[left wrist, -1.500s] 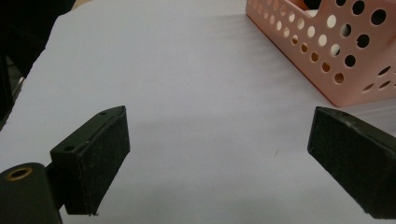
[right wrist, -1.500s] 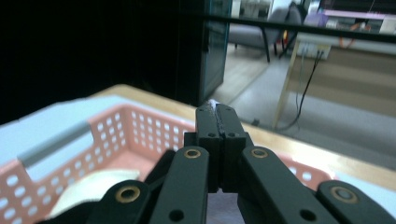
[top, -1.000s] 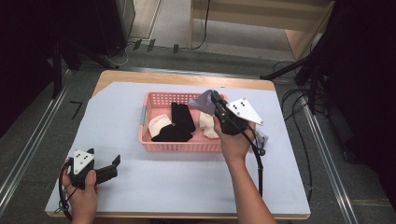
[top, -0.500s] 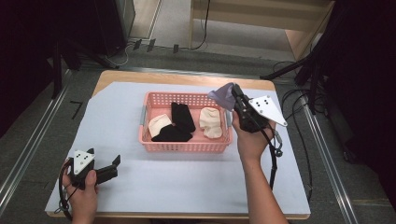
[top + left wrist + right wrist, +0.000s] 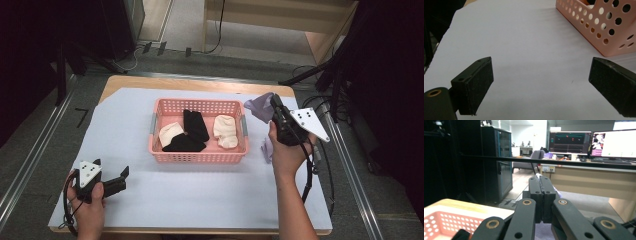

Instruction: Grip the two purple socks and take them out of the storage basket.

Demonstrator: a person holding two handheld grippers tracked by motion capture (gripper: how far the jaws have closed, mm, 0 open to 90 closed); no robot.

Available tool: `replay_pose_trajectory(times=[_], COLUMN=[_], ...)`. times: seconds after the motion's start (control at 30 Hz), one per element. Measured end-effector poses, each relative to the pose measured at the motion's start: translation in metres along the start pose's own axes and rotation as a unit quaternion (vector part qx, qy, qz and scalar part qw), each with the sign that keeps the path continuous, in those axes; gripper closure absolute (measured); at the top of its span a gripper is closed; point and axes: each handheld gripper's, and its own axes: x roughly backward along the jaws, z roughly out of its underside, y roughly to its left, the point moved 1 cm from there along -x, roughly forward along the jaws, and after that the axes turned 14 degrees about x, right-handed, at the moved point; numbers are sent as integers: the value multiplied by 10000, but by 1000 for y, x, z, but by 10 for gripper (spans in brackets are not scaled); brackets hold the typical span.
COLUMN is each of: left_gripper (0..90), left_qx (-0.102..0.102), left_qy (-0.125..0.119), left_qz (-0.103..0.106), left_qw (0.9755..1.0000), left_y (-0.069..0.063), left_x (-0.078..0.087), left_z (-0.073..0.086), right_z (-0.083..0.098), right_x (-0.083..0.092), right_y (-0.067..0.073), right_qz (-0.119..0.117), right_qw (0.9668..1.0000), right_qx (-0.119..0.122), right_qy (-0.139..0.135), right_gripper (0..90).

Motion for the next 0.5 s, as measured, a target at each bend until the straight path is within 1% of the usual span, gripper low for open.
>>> replay_pose_trajectory(times=[0.23,0.33,0.5], left_gripper=[66,66,66], left_qx=[-14,-13,-11], left_qy=[-2,-1,4], left_qz=[3,3,4], left_qw=[10000,10000,10000], left_y=[0,0,0], left_x=[0,1,1], left_z=[0,0,0], right_z=[14,22,38], right_x=[3,3,2], right_y=[-13,-17,-23], right_qz=[156,243,355], right_qw=[9998,9992,9981], right_qx=[-36,-98,-101], right_qy=[155,292,501], right_gripper=[900,900,900])
